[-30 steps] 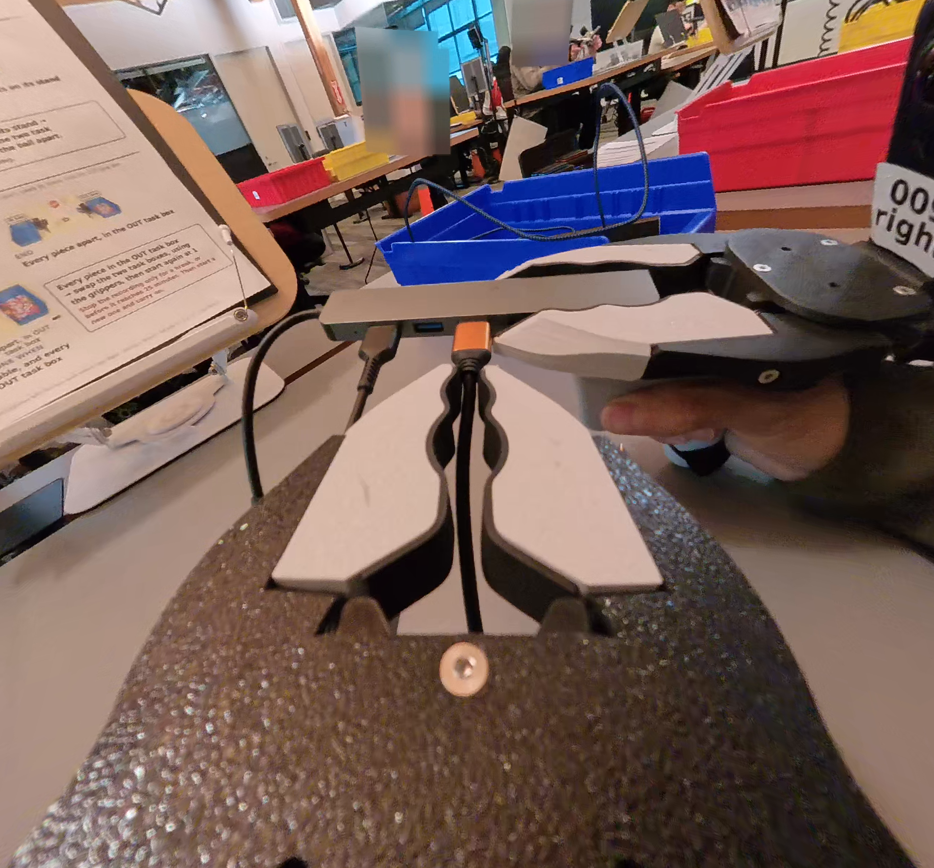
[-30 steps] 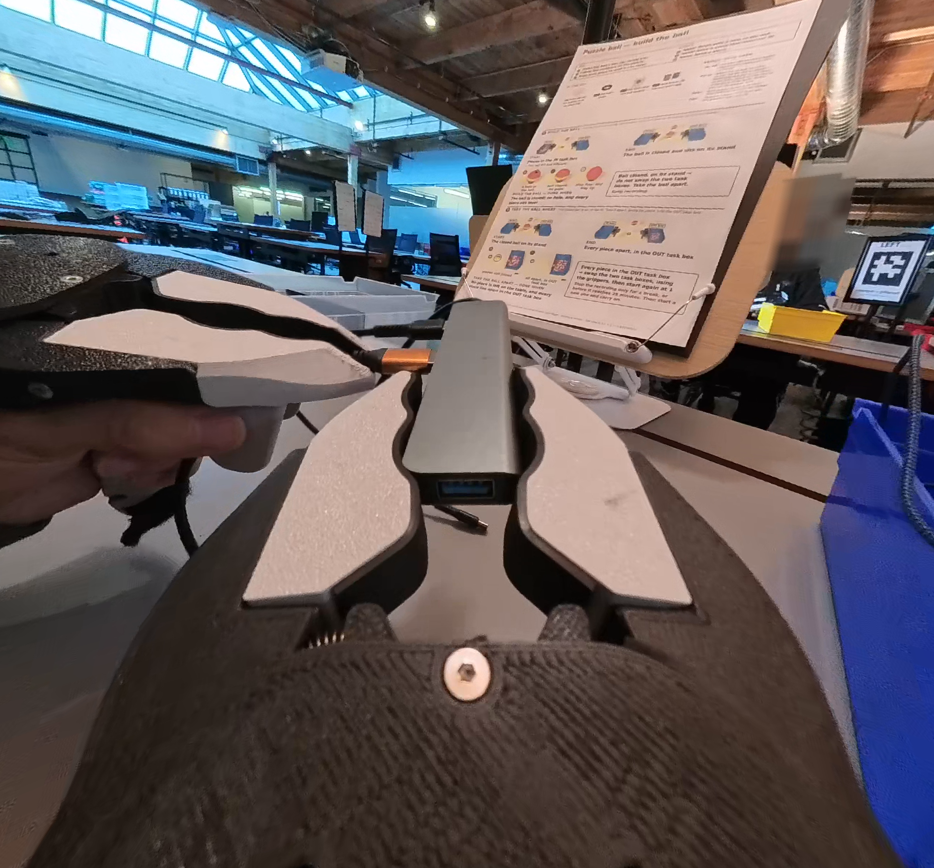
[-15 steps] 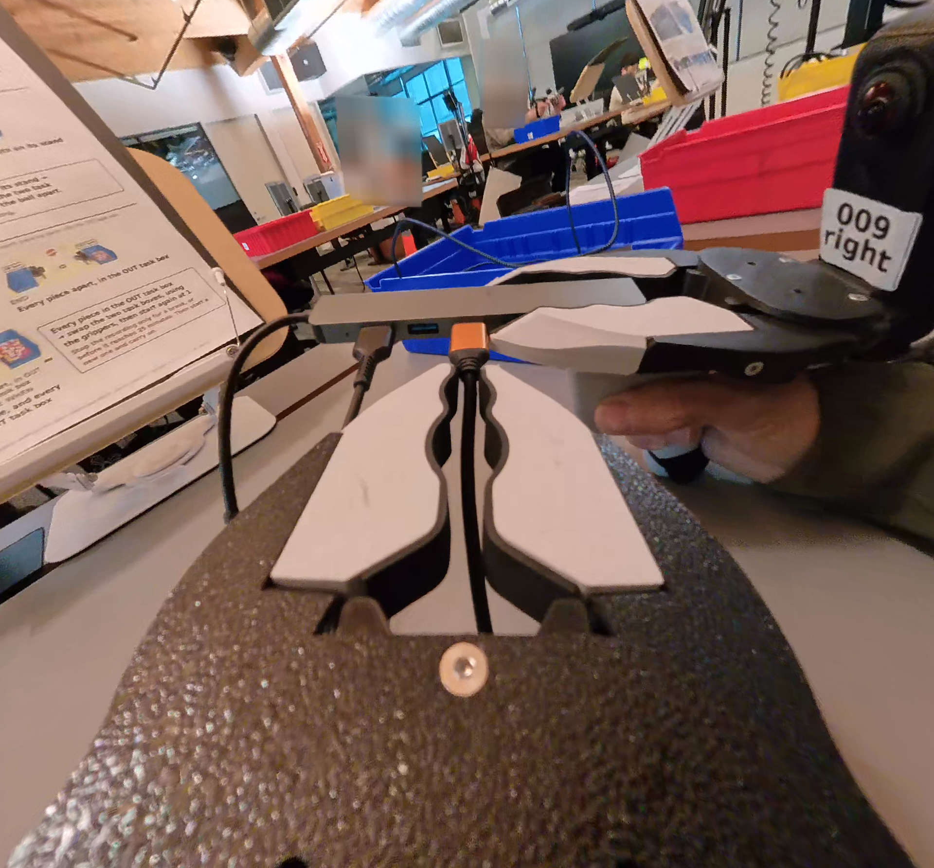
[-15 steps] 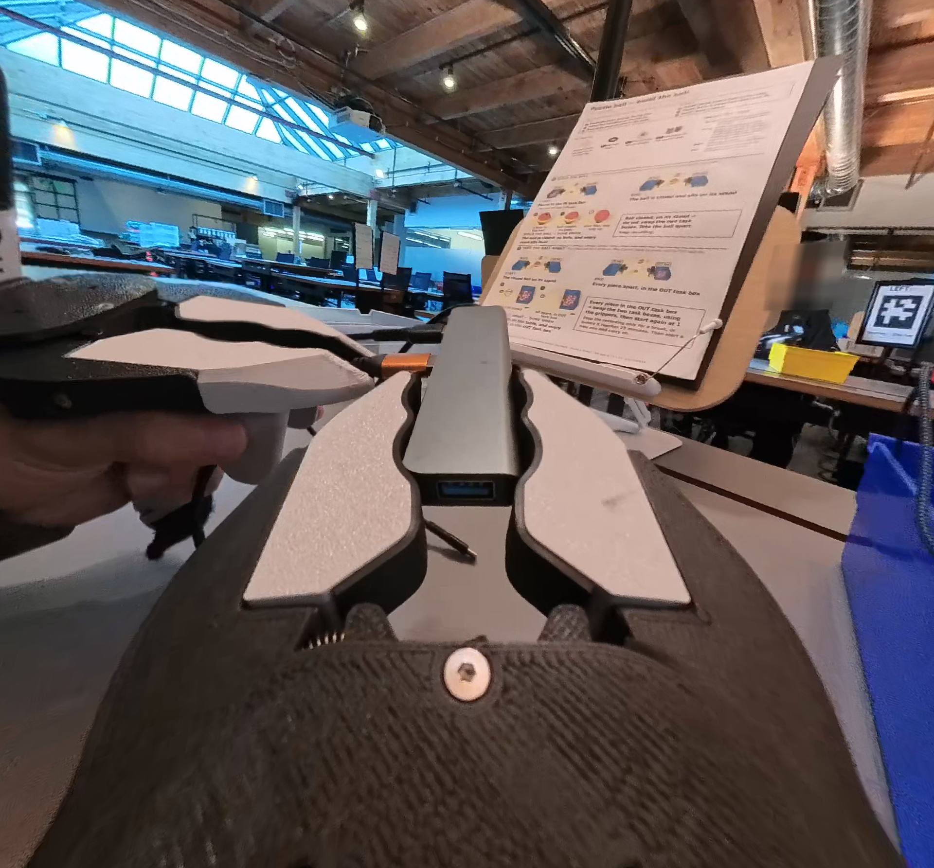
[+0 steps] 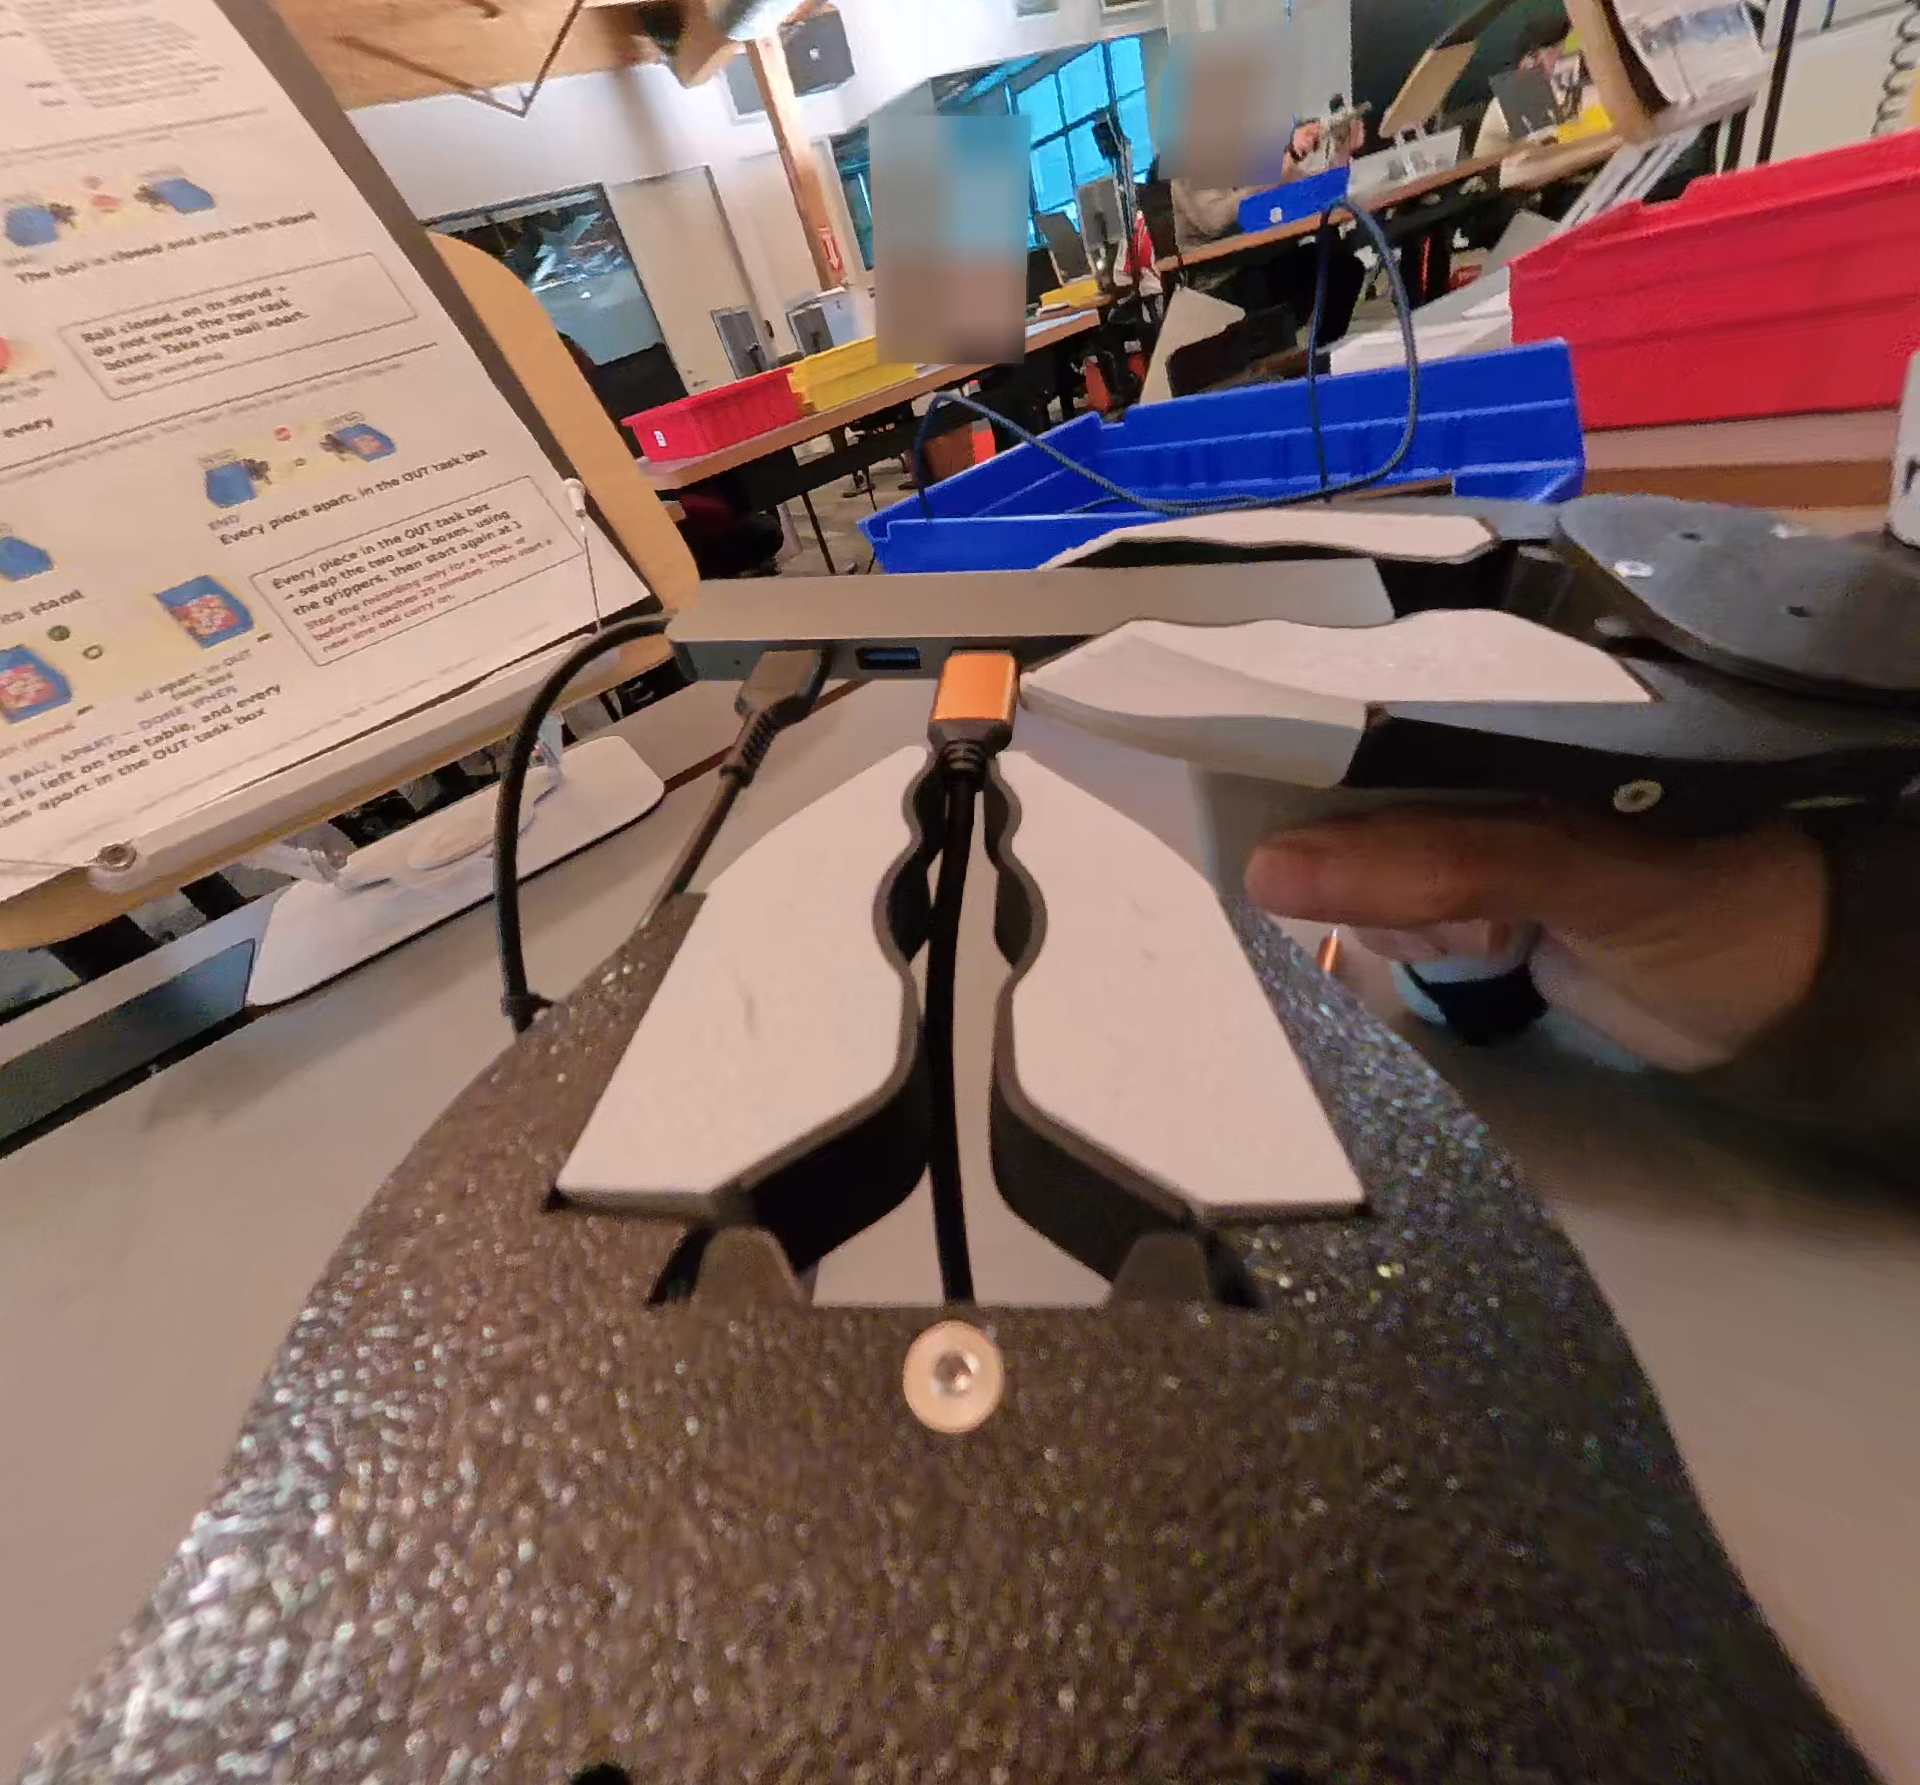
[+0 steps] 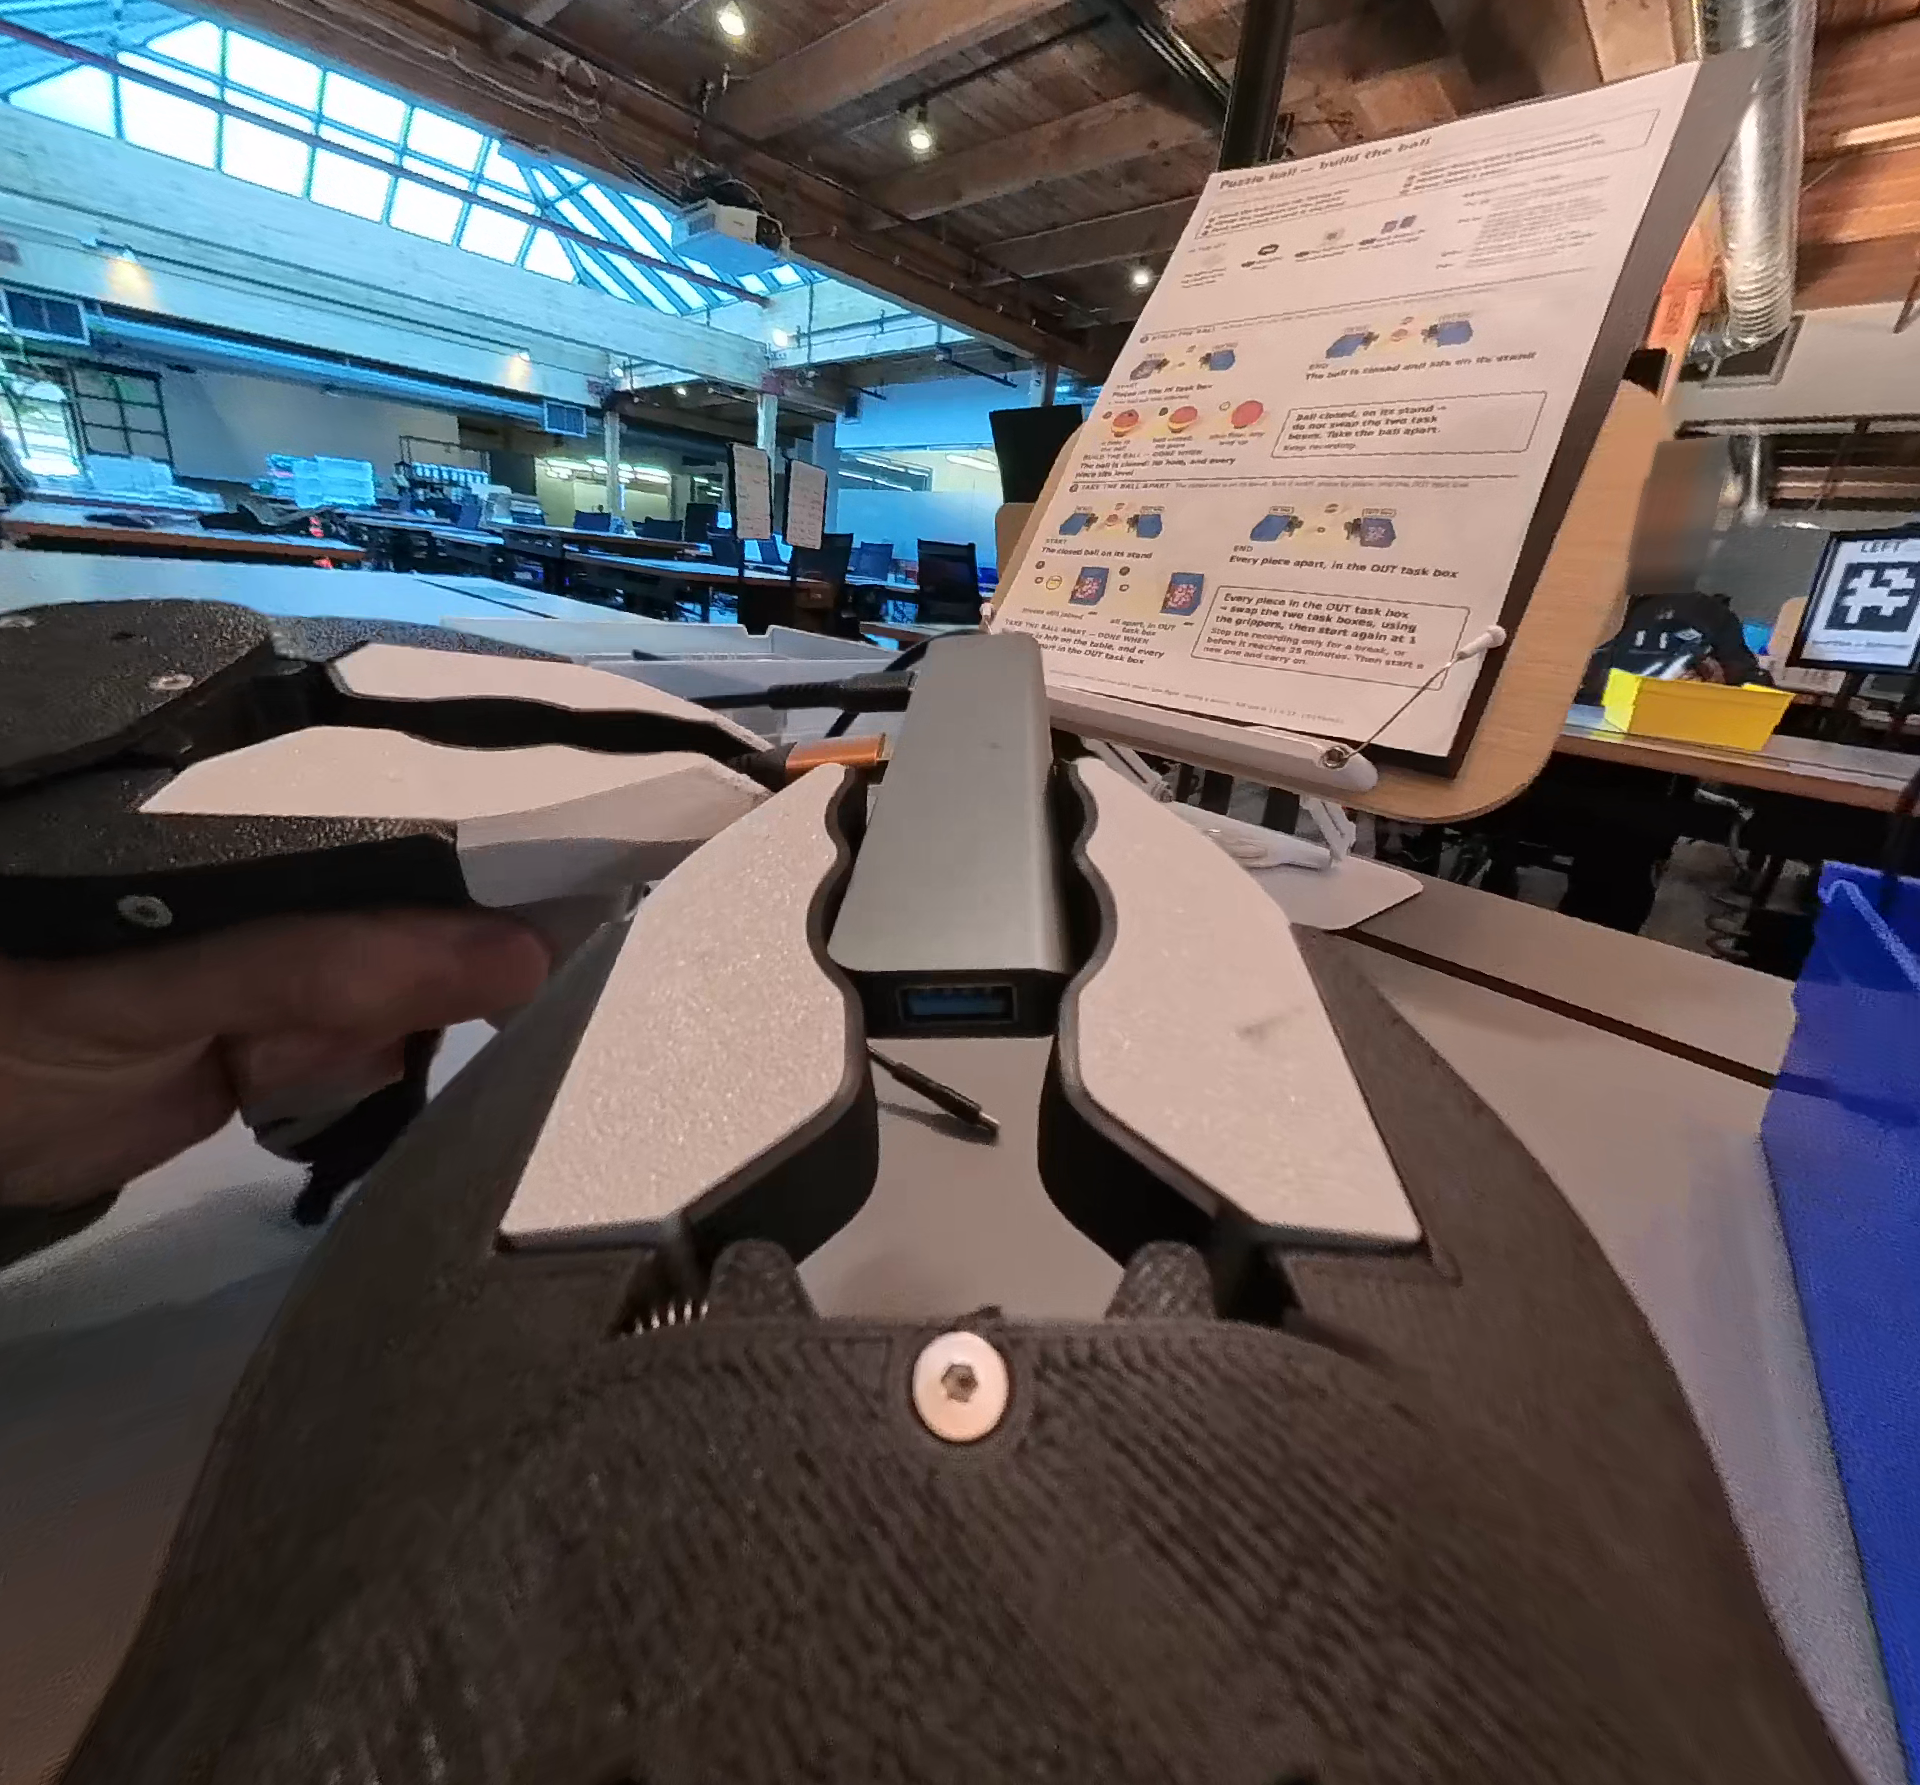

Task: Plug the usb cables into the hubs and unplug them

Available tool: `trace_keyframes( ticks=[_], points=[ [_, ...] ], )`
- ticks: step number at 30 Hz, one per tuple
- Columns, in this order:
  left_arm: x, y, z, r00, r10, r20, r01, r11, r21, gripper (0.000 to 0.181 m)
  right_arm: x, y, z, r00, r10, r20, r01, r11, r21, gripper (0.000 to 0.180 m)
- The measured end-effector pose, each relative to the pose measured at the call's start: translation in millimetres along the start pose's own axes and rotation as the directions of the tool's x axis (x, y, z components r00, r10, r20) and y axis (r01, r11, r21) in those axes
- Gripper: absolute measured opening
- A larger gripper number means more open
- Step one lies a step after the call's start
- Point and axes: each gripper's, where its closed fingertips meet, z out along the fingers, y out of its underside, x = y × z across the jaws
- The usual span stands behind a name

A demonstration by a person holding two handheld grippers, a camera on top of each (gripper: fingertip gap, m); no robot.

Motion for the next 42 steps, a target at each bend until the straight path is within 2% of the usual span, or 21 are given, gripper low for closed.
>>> trace_keyframes(
  ticks=[8,12,17,20,28,32,35,38,42],
  points=[
    [-1,2,-1,0.997,0.079,0.006,-0.079,0.996,-0.038,0.005,-2,4,1,0.997,0.055,0.049,-0.053,0.998,-0.035,0.036],
    [-1,1,1,0.999,-0.03,-0.022,0.029,0.998,-0.047,0.005,0,4,1,0.998,0.062,0.032,-0.061,0.997,-0.042,0.036],
    [-1,-3,5,0.993,0.111,-0.03,-0.114,0.99,-0.087,0.005,5,3,0,0.996,0.089,0.015,-0.088,0.996,-0.03,0.036],
    [0,-5,7,0.996,0.028,-0.08,-0.036,0.994,-0.1,0.005,7,3,0,0.995,0.098,0.008,-0.098,0.995,-0.028,0.036],
    [-2,-3,7,0.996,0.053,-0.069,-0.061,0.992,-0.113,0.006,7,5,2,0.995,0.096,0.008,-0.095,0.994,-0.047,0.036],
    [-3,1,7,0.998,0.003,-0.067,-0.011,0.992,-0.122,0.007,6,7,3,0.998,0.065,-0.009,-0.065,0.996,-0.066,0.035],
    [-4,5,8,0.998,0.014,-0.057,-0.023,0.988,-0.156,0.007,7,8,4,0.996,0.087,-0.003,-0.087,0.993,-0.074,0.035],
    [-3,5,10,0.994,-0.048,-0.099,0.027,0.979,-0.202,0.006,8,7,3,0.995,0.099,-0.007,-0.099,0.993,-0.067,0.036],
    [0,1,10,0.988,-0.044,-0.151,0.018,0.985,-0.17,0.007,9,5,2,0.984,0.17,0.047,-0.168,0.985,-0.05,0.035]
  ],
)
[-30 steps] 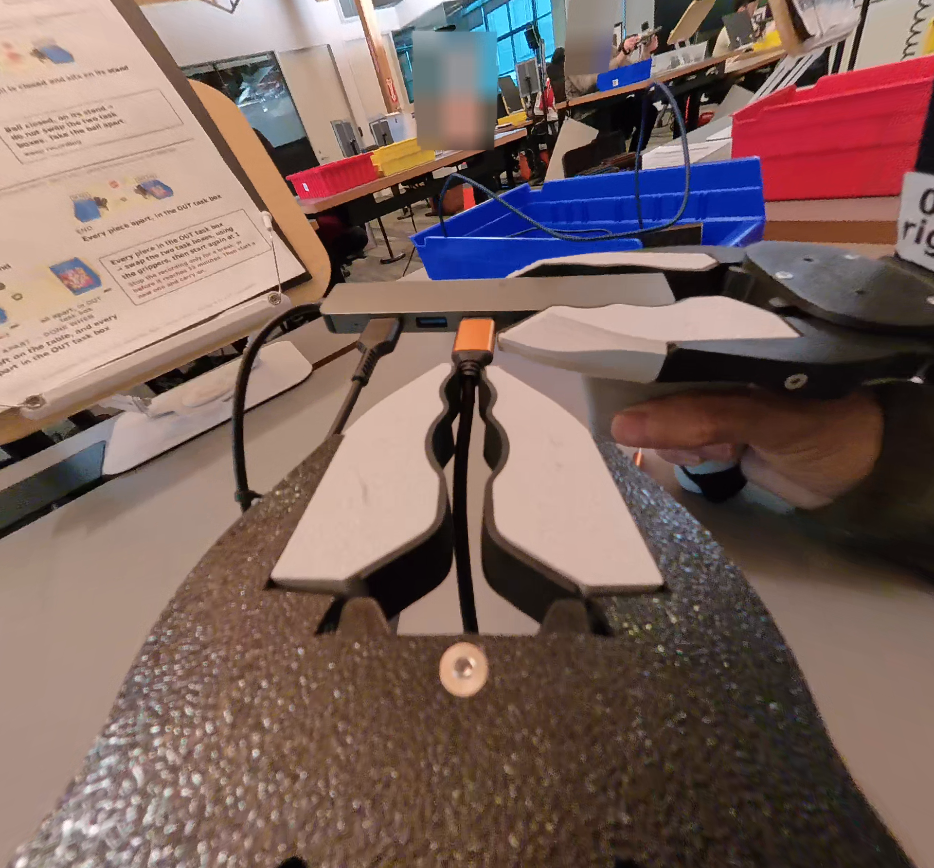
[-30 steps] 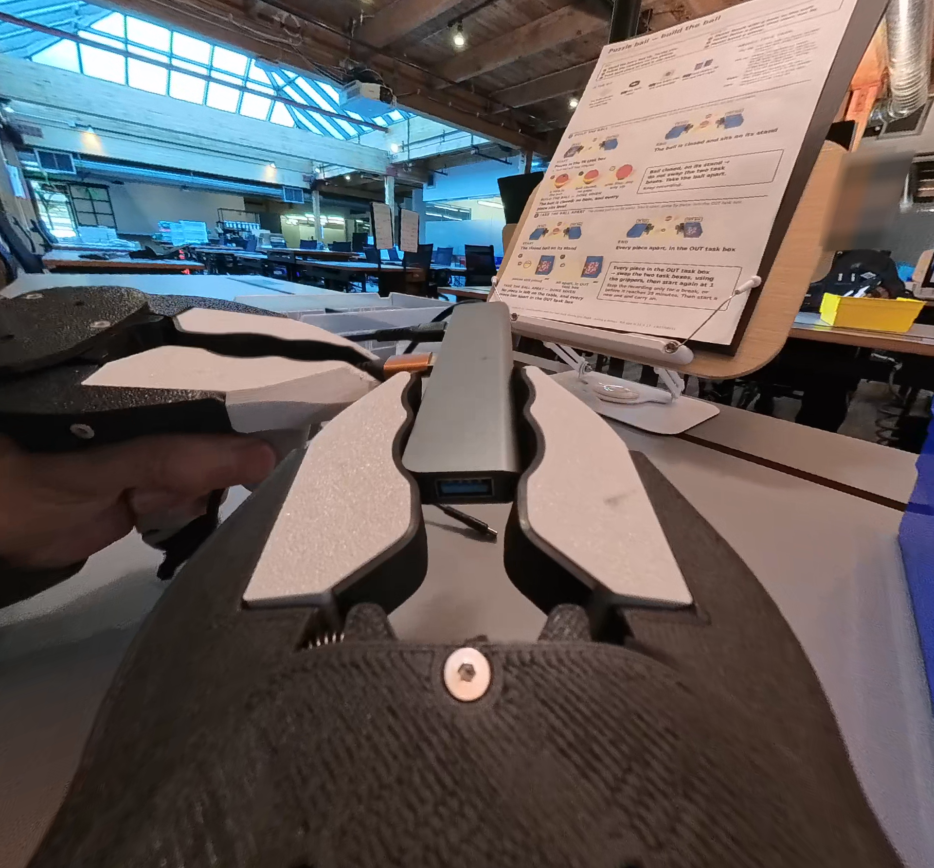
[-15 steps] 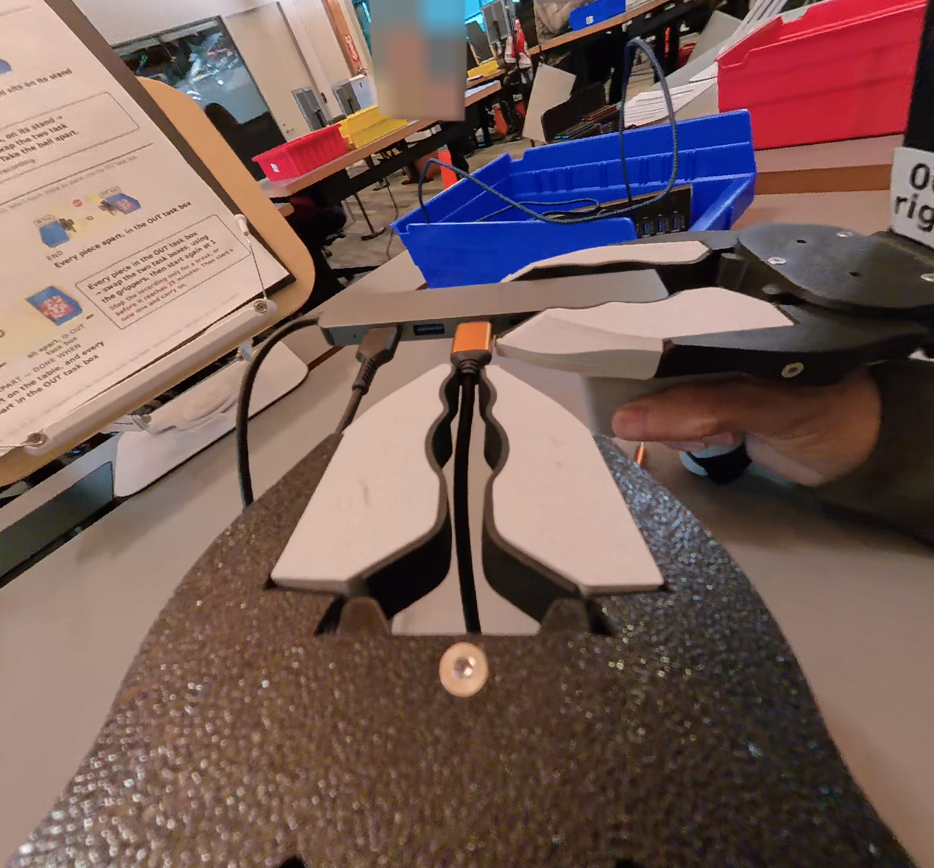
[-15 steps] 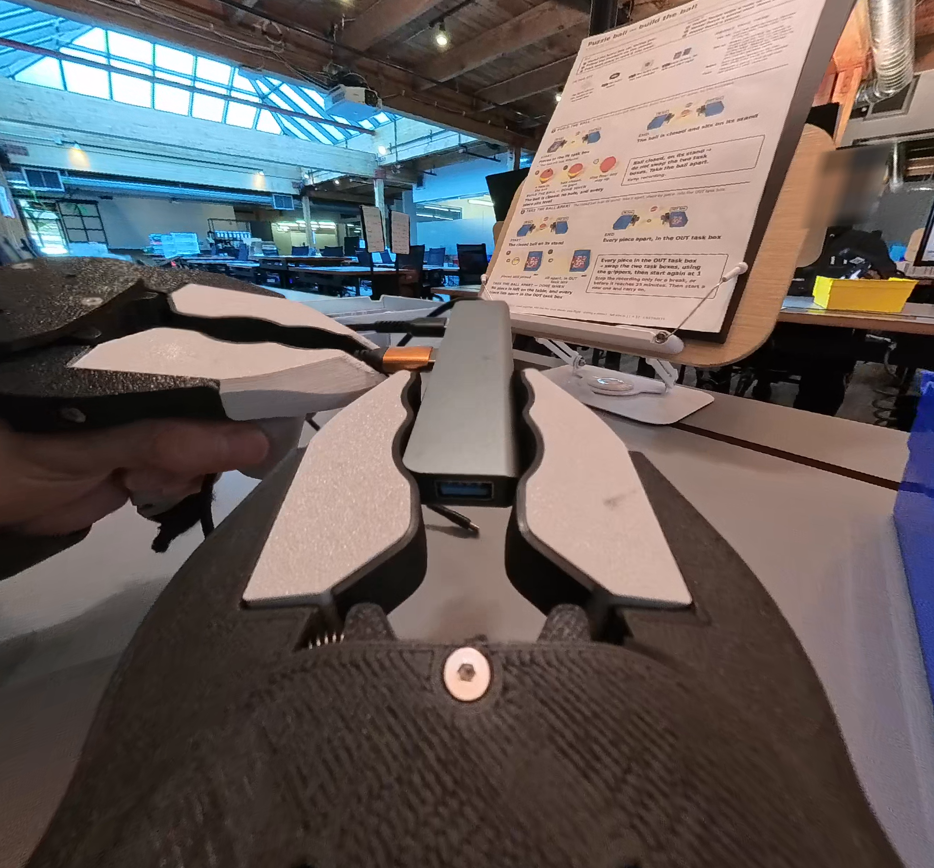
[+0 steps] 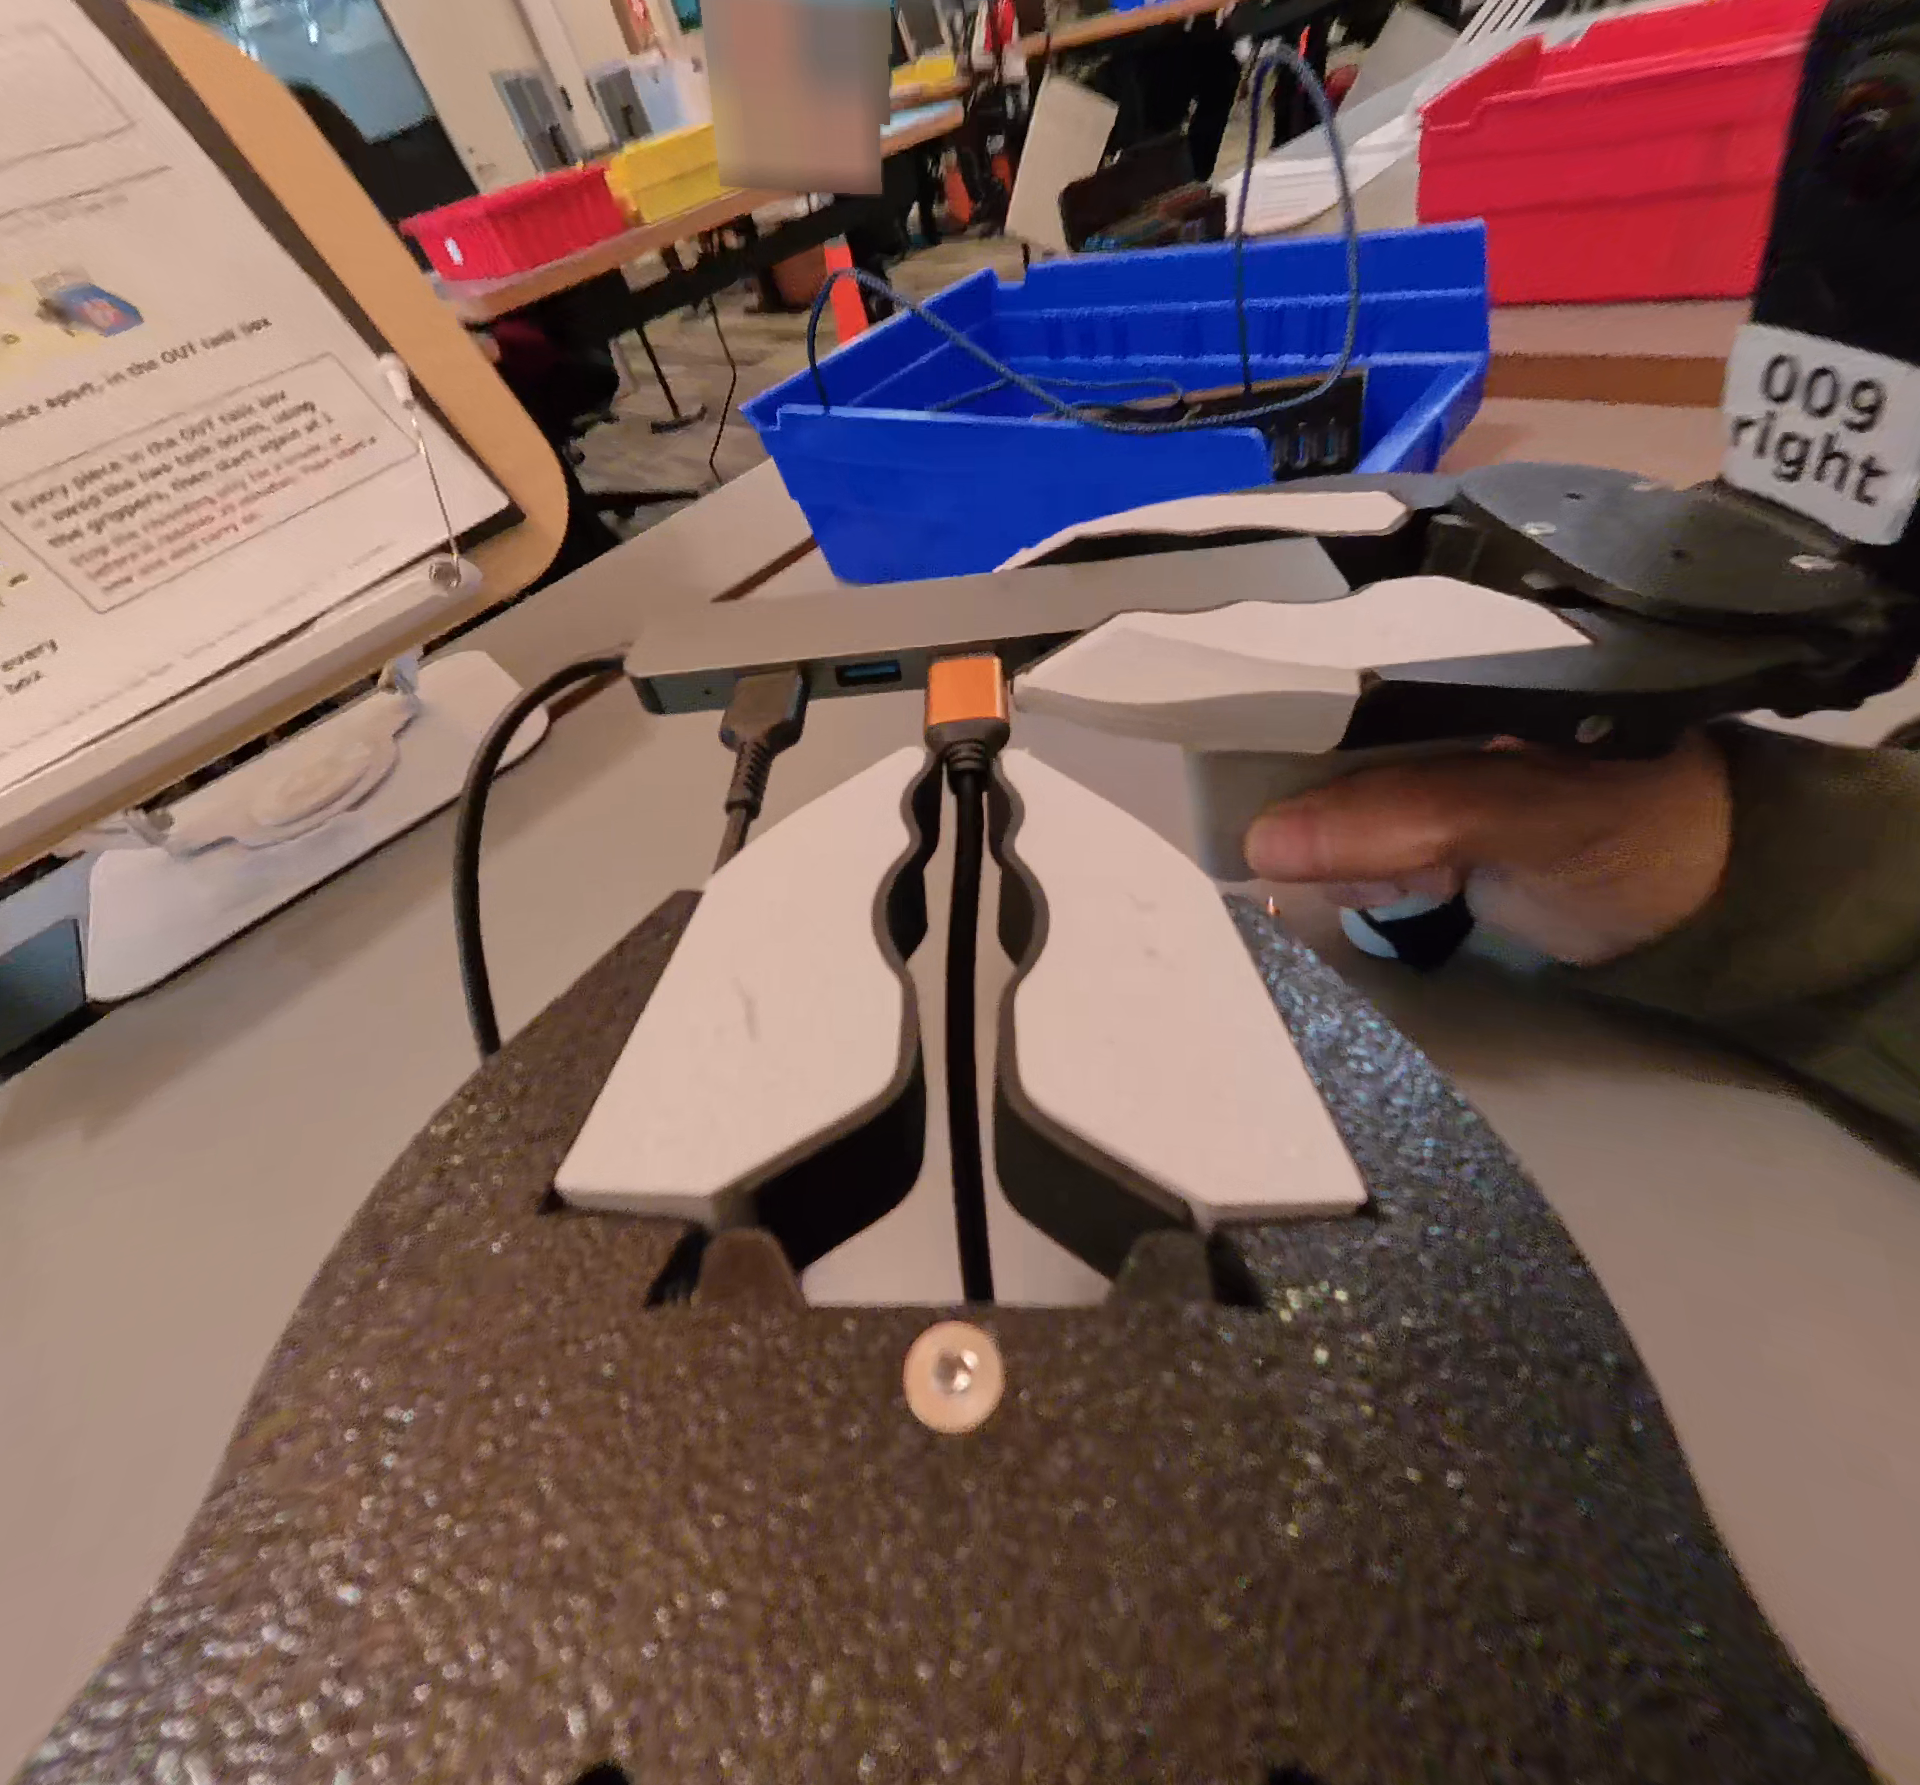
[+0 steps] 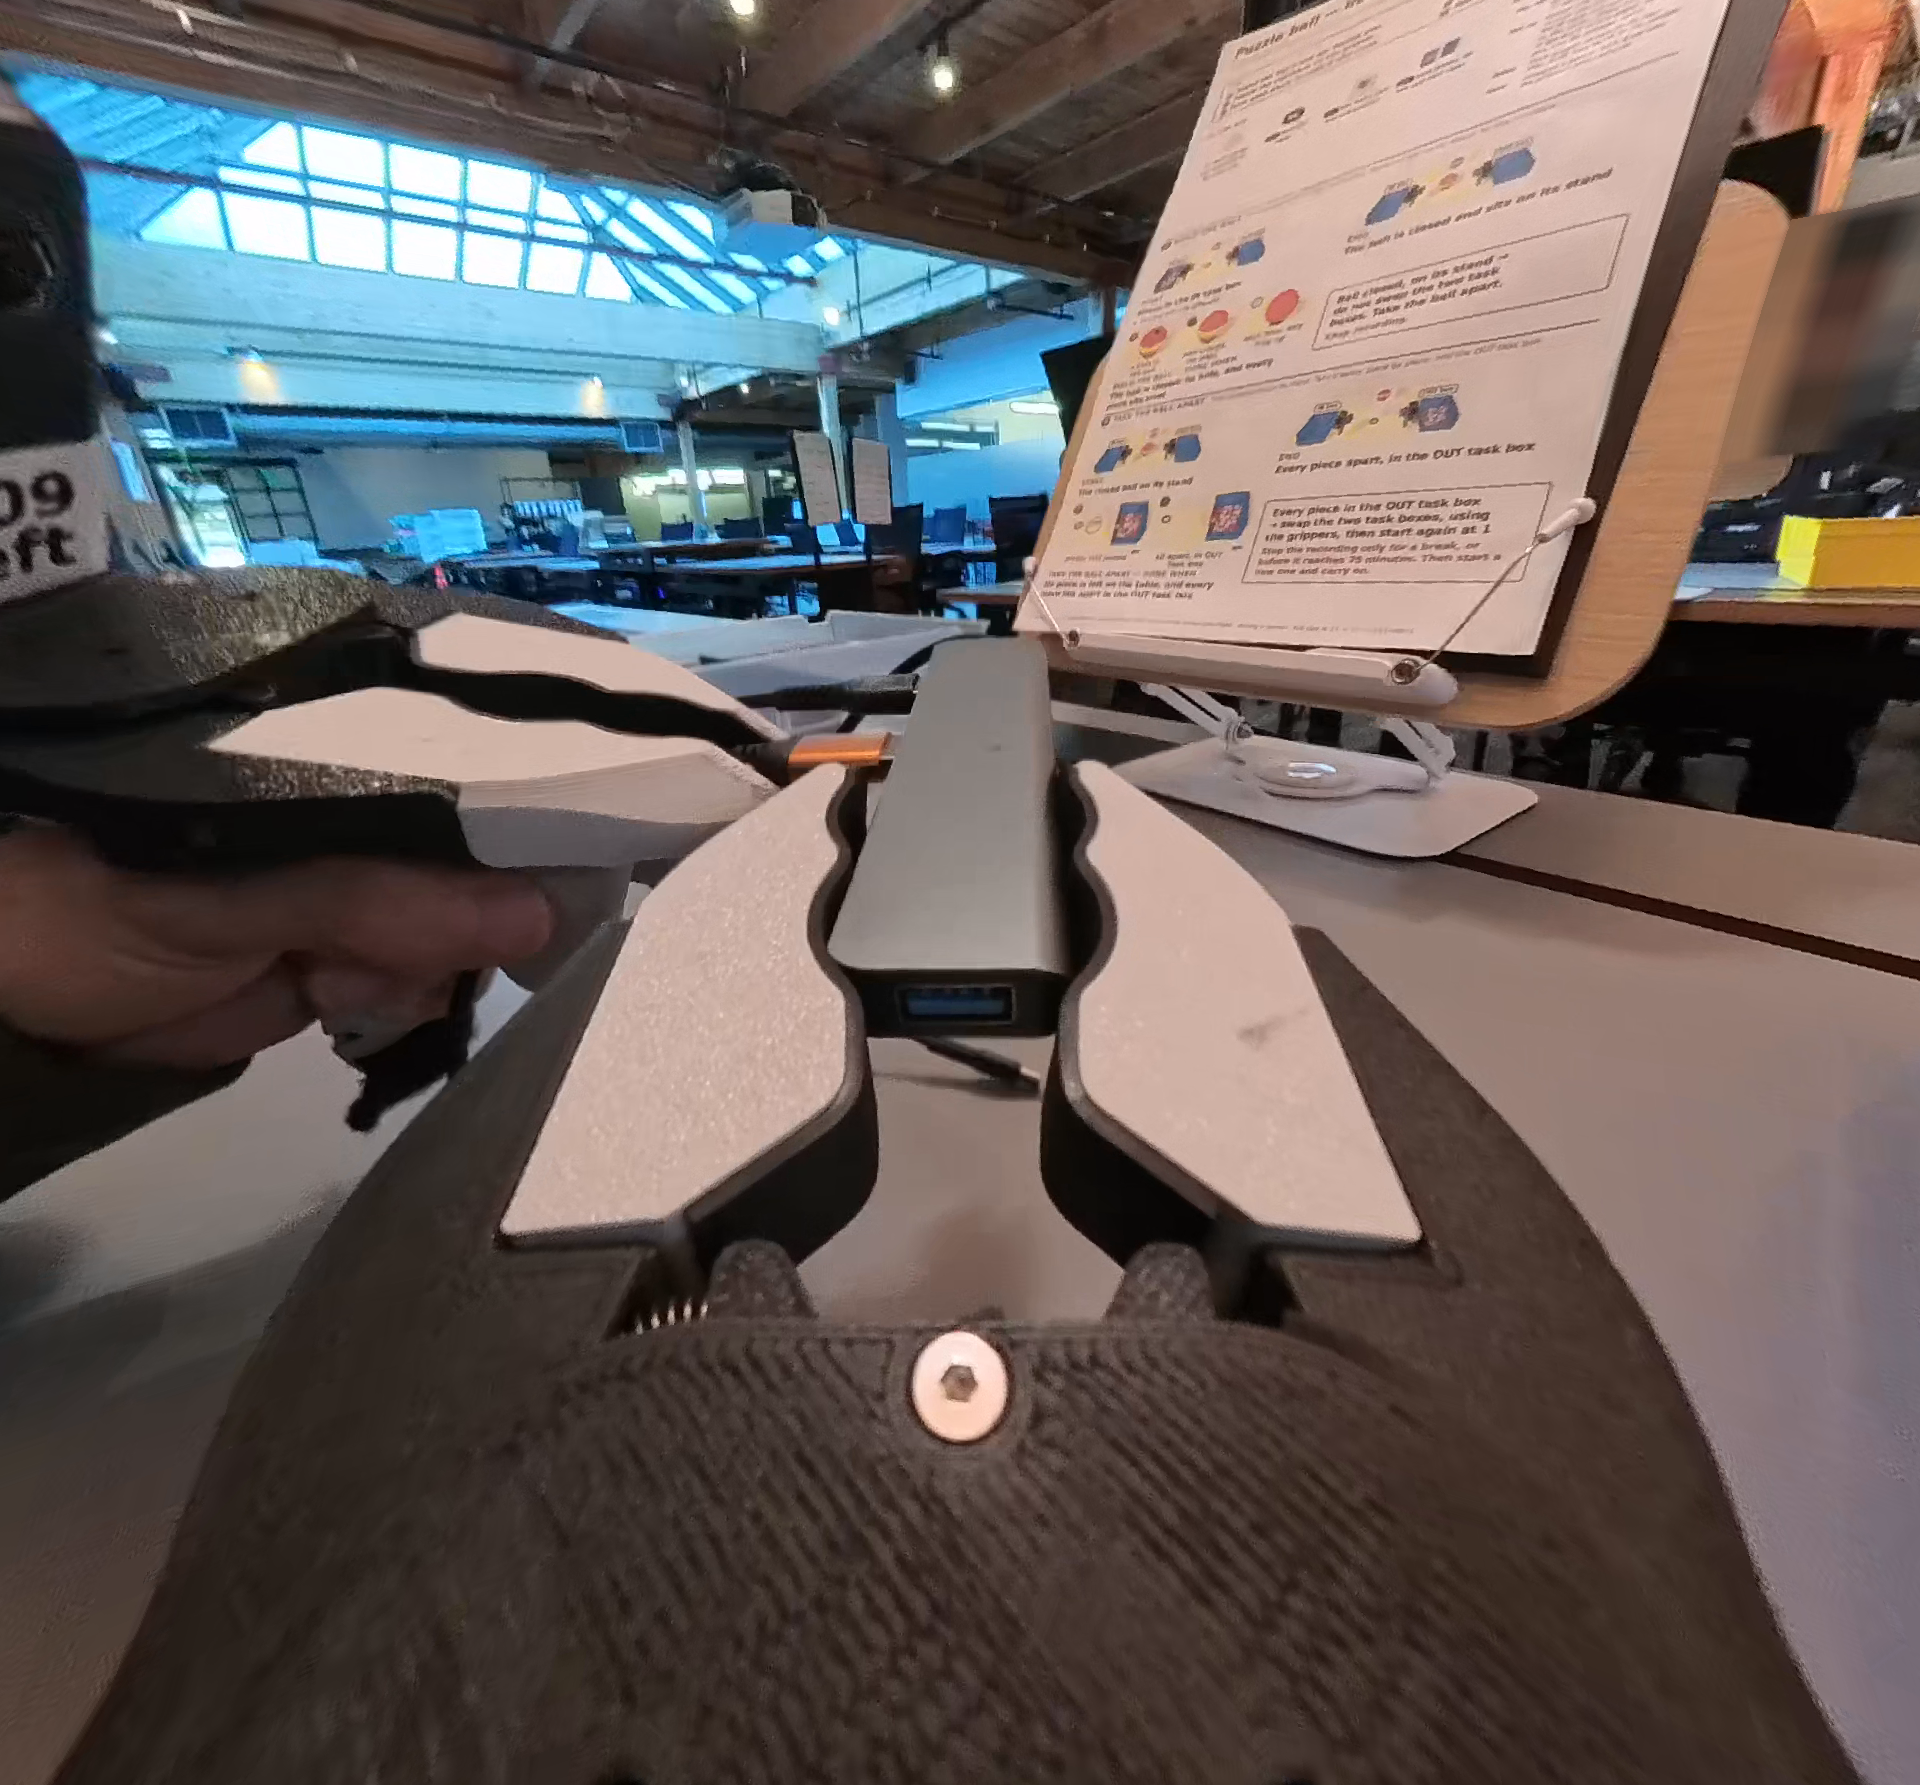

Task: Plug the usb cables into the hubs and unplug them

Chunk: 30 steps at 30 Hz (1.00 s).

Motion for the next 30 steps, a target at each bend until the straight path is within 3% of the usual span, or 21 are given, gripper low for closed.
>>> trace_keyframes(
  ticks=[4,8,14,18,23,30],
  points=[
    [-2,-5,-5,0.999,0.015,0.04,-0.017,0.998,0.056,0.011,4,-8,-4,0.991,-0.092,-0.101,0.099,0.993,0.067,0.035],
    [-15,-7,-33,0.995,-0.06,0.082,0.048,0.988,0.144,0.016,17,-27,-16,0.913,-0.317,-0.259,0.343,0.937,0.062,0.035],
    [-42,39,-70,0.98,-0.171,0.098,0.167,0.985,0.051,0.017,16,-37,-20,0.86,-0.412,-0.301,0.449,0.891,0.066,0.035],
    [-31,22,-78,0.991,-0.13,0.044,0.126,0.989,0.084,0.015,0,-30,-11,0.891,-0.386,-0.24,0.414,0.907,0.079,0.035],
    [-1,2,-62,0.996,-0.032,-0.077,0.035,0.999,0.035,0.018,-23,-23,-3,0.969,-0.213,-0.123,0.23,0.962,0.147,0.035],
    [9,10,-46,0.984,-0.101,-0.144,0.097,0.995,-0.031,0.005,-35,-10,-1,0.99,-0.125,-0.059,0.132,0.983,0.126,0.035]
  ],
)
